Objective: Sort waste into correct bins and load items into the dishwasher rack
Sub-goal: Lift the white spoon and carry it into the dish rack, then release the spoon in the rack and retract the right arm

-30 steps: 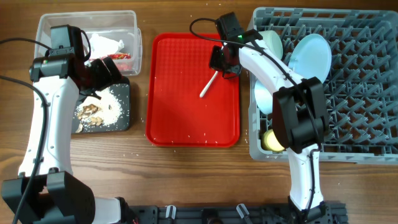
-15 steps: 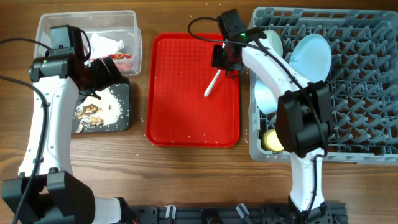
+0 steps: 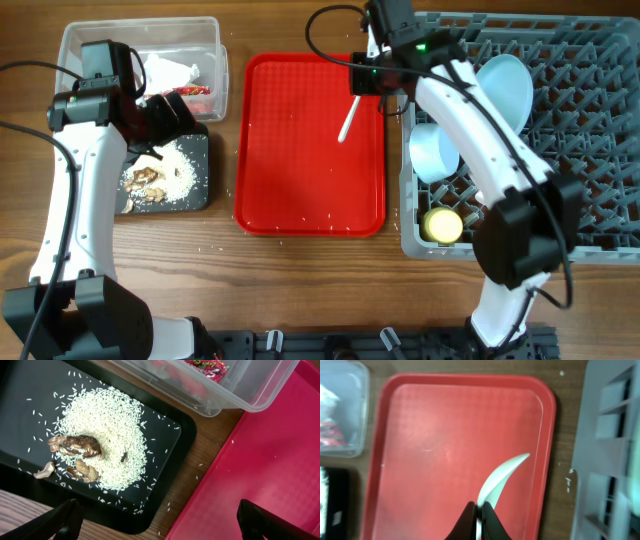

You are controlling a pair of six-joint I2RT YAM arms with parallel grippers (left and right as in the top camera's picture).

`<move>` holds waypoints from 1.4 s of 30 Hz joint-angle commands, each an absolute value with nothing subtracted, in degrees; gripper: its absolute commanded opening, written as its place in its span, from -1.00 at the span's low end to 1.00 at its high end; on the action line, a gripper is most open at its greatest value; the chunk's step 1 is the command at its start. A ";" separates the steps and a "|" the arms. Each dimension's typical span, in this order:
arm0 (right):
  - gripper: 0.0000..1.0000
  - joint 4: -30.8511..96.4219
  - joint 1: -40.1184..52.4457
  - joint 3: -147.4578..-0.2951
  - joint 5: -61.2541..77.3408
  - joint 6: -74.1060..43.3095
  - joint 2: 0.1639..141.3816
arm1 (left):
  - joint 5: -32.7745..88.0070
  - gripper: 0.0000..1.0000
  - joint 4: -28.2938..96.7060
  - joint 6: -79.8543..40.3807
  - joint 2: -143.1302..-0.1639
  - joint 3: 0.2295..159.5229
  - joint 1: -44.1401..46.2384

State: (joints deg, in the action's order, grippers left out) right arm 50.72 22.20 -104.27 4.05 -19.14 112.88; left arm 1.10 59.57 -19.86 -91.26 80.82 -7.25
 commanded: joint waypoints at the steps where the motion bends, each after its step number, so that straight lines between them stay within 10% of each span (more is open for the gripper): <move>1: -0.91 52.21 22.39 -103.83 4.32 -16.60 107.28 | 0.38 1.00 59.57 -19.84 -90.76 80.58 -7.64; 26: -0.91 82.98 21.67 -103.59 -17.56 -15.99 84.07 | 0.38 1.00 59.57 -19.84 -90.76 80.58 -7.64; 42: -0.91 91.26 13.56 -93.71 -26.50 -45.50 81.89 | 0.36 1.00 59.55 -19.84 -90.76 80.58 -7.64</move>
